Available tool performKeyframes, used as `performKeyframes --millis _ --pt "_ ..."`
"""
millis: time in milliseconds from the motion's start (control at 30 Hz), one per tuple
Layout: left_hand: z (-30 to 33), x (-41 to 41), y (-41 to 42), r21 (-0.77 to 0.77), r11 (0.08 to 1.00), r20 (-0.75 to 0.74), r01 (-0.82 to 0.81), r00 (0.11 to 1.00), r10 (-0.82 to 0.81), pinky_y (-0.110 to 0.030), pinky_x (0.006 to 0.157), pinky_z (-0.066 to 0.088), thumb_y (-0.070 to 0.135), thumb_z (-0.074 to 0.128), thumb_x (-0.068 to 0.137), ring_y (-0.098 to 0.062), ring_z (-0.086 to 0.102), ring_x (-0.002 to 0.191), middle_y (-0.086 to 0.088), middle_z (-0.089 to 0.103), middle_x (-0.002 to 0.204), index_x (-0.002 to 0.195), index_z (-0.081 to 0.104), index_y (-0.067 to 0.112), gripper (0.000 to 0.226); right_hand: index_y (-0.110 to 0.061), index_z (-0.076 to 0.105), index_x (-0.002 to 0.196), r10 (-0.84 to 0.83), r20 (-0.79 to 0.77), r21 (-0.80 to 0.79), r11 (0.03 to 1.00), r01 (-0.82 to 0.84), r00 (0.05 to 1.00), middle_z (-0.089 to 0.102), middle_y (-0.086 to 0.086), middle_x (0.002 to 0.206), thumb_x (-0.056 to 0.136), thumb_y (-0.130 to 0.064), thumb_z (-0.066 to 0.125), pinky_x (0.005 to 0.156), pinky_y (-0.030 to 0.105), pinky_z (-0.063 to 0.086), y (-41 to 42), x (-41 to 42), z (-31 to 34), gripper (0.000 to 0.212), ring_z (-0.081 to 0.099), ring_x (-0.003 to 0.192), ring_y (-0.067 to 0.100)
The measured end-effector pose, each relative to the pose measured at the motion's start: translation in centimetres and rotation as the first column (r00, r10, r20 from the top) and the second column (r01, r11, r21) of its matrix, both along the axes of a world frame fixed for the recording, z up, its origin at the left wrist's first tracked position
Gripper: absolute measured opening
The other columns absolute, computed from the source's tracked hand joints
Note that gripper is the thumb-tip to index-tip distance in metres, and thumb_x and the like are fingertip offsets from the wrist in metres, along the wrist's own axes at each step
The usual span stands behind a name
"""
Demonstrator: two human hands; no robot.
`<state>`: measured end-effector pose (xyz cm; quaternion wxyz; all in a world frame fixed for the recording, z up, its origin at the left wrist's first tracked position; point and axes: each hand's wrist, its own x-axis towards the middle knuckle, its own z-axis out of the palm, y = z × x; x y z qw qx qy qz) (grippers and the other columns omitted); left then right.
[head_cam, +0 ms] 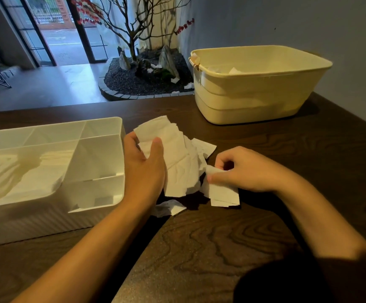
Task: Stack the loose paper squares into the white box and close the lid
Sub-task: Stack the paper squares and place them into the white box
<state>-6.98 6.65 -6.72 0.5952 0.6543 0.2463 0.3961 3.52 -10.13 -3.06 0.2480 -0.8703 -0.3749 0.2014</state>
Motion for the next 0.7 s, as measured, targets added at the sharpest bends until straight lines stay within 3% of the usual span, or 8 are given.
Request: performKeyframes --millis 100,200,300,400,533,700 --pt "-0.3 -0.1 0.1 -0.018 0.998 -0.052 0.057 0.997 -0.058 -0.016 0.079 0.053 0.019 0.056 0.102 0.001 0.065 0.098 0.015 0.064 0.112 0.126 0.046 0.026 0.027 -0.015 0.065 0.073 -0.017 0.031 0.119 0.993 0.013 0.999 0.065 0.003 0.074 0.088 -0.041 0.069 0.063 0.034 0.045 -0.3 0.4 0.2 0.030 0.058 0.067 0.013" --pt "-0.5 -0.1 0.2 0.024 0.996 -0.108 0.089 0.990 -0.086 -0.009 0.070 0.050 0.017 0.058 0.100 0.007 0.064 0.094 0.015 0.063 0.113 0.128 0.047 0.024 0.031 -0.019 0.065 0.070 -0.095 0.092 0.247 0.967 0.070 0.991 0.064 0.004 0.071 0.091 -0.046 0.062 0.064 0.039 0.046 -0.3 0.7 -0.3 0.034 0.061 0.071 0.019" --pt "-0.4 -0.1 0.0 0.056 0.987 -0.151 0.149 0.979 -0.139 -0.003 0.064 0.046 0.014 0.060 0.099 0.020 0.058 0.085 0.020 0.056 0.112 0.132 0.045 0.025 0.038 -0.023 0.068 0.082 -0.167 0.091 0.357 0.926 0.124 0.982 0.063 -0.003 0.063 0.095 -0.043 0.058 0.060 0.033 0.040 -0.3 0.9 -0.5 0.025 0.056 0.060 0.012" --pt "-0.4 -0.2 -0.3 0.055 0.983 -0.193 0.175 0.968 -0.161 -0.004 0.062 0.047 0.016 0.059 0.101 0.020 0.058 0.081 0.022 0.054 0.106 0.137 0.042 0.029 0.042 -0.031 0.063 0.094 -0.210 0.045 0.392 0.903 0.176 0.977 0.068 -0.003 0.063 0.097 -0.040 0.058 0.053 0.038 0.047 0.0 0.7 -0.4 0.011 0.063 0.055 0.010" --pt "-0.3 -0.3 -0.5 0.110 0.984 -0.187 0.142 0.975 -0.120 -0.006 0.062 0.048 0.017 0.059 0.100 0.013 0.061 0.085 0.018 0.058 0.109 0.139 0.041 0.029 0.044 -0.031 0.058 0.090 -0.213 0.100 0.397 0.904 0.157 0.972 0.068 0.005 0.072 0.098 -0.041 0.054 0.058 0.047 0.051 0.3 0.2 -0.8 0.014 0.065 0.066 0.022" --pt "-0.3 -0.5 -0.7 0.118 0.965 -0.180 0.234 0.961 -0.211 -0.003 0.070 0.047 0.014 0.057 0.101 0.023 0.057 0.091 0.024 0.054 0.110 0.143 0.040 0.026 0.046 -0.033 0.069 0.089 -0.255 0.301 0.330 0.932 0.150 0.919 0.061 -0.013 0.101 0.094 -0.040 0.061 0.082 0.032 0.043 0.5 0.4 -1.1 0.012 0.051 0.101 0.008"
